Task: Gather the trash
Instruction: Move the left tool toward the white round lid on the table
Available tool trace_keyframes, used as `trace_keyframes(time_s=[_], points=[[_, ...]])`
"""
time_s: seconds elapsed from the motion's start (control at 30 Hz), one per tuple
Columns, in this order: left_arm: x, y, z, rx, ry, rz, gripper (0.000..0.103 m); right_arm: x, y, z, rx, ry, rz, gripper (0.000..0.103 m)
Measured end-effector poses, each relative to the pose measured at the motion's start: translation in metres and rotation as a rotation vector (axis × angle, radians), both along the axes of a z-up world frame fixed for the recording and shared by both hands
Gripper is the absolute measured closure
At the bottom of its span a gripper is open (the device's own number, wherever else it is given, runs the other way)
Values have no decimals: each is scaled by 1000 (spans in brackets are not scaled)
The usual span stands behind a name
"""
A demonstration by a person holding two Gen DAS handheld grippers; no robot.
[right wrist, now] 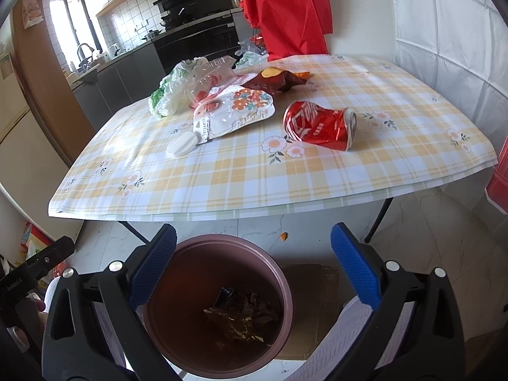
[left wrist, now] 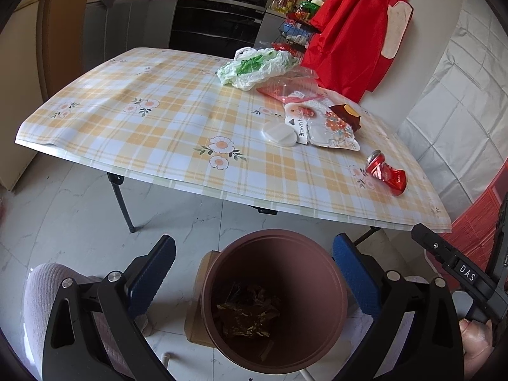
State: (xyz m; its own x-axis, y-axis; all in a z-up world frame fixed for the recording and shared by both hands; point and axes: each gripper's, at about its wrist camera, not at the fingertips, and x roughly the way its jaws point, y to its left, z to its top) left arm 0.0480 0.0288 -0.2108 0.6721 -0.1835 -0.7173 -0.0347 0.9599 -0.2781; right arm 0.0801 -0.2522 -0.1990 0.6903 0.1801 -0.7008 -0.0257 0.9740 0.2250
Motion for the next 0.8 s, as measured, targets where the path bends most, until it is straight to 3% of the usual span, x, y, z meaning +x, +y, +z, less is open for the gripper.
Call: trace_keyframes(time_s=[0.23,0.47,0.67,0.8], points=[[36,-10,-2,74,-8,-97,6,18,-16,-3,3,-8,-24,7],[117,-35,-3,182,-11,-319,6,48,-37,-3,-8,-21,-50,7],[185,-58,-22,346,9,-466,6,81,-50,-5,-27,-21,-57,7],[223,-67,-34,356,38,-522,11,100,-58,-6,-11,-14,-66,7]])
